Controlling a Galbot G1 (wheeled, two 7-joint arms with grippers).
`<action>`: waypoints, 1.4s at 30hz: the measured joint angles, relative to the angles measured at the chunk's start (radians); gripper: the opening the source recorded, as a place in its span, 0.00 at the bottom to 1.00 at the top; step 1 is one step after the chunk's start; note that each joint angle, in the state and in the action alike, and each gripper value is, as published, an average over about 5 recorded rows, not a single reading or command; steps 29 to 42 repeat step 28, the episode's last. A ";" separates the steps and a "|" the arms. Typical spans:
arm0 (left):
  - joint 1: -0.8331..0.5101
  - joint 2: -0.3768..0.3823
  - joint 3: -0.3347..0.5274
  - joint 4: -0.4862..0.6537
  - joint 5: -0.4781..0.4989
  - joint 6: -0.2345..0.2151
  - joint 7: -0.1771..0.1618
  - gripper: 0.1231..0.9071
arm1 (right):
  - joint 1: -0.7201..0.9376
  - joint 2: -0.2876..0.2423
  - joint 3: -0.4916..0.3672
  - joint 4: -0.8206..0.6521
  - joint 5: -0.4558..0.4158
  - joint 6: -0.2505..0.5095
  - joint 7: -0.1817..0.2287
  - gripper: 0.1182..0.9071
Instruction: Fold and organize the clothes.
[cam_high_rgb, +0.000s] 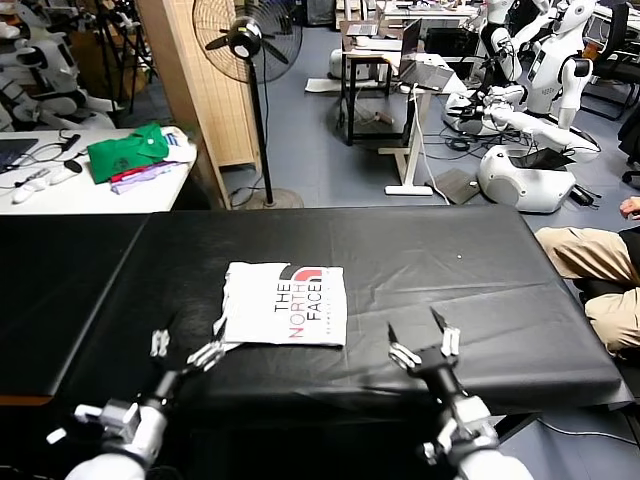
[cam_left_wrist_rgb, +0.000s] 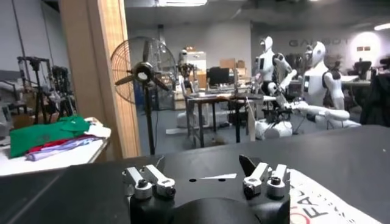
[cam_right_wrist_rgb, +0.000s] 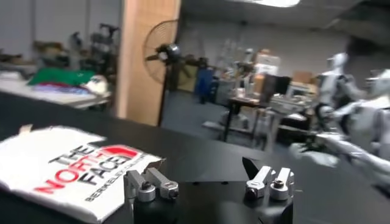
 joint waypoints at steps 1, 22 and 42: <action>0.022 0.001 -0.007 -0.001 0.000 -0.007 0.001 0.86 | -0.030 0.003 0.013 0.022 0.000 0.004 0.006 0.86; 0.365 0.003 -0.183 -0.159 -0.179 0.153 -0.111 0.86 | -0.288 0.007 0.033 0.171 0.070 -0.146 0.112 0.86; 0.377 0.007 -0.198 -0.172 -0.181 0.155 -0.107 0.86 | -0.294 0.007 0.032 0.173 0.070 -0.149 0.110 0.86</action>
